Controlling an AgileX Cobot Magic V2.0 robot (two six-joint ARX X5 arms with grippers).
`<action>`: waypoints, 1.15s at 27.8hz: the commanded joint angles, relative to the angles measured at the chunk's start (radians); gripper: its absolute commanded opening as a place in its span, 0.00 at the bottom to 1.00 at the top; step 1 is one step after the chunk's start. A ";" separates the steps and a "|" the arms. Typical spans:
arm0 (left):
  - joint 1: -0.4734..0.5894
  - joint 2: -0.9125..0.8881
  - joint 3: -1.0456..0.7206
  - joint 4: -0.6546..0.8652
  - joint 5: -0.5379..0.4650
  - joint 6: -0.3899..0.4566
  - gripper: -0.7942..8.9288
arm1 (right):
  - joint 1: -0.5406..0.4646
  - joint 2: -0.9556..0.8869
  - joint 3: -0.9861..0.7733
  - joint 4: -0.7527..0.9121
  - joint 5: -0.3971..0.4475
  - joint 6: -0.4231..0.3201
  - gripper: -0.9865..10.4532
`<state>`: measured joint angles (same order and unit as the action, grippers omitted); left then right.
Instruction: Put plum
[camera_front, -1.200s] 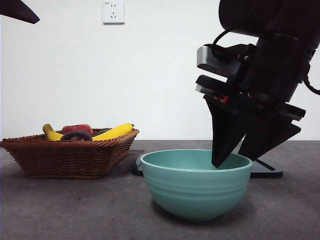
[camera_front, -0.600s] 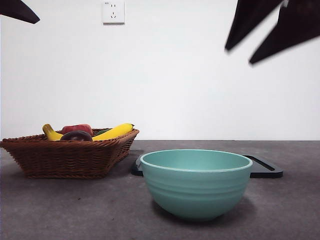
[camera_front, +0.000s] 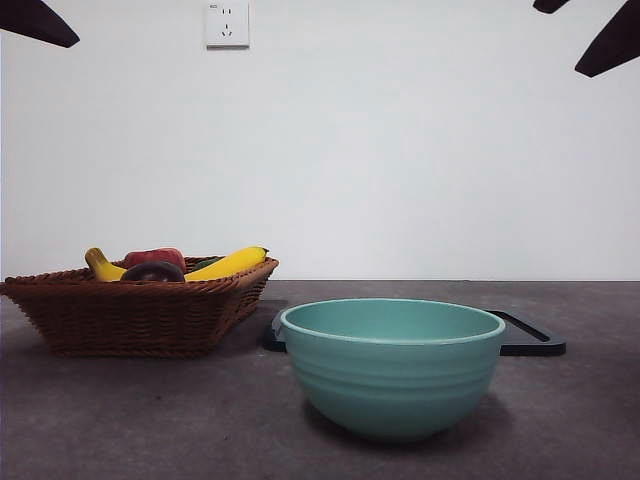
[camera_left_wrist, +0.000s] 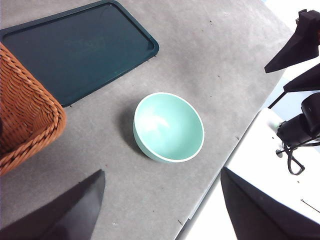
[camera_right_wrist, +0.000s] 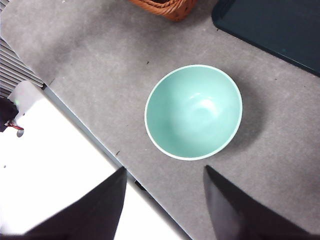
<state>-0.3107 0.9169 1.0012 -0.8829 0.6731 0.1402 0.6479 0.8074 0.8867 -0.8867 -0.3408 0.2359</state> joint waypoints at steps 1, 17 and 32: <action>-0.004 0.006 0.021 0.008 0.007 0.004 0.46 | 0.008 0.008 0.014 0.013 -0.003 -0.012 0.30; -0.004 0.006 0.021 0.008 0.007 0.005 0.35 | 0.008 0.008 0.014 0.018 0.001 -0.013 0.27; -0.004 0.006 0.021 0.009 0.007 0.005 0.09 | 0.008 0.008 0.014 0.019 0.001 -0.012 0.09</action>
<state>-0.3107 0.9169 1.0012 -0.8825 0.6731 0.1402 0.6479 0.8074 0.8867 -0.8783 -0.3401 0.2325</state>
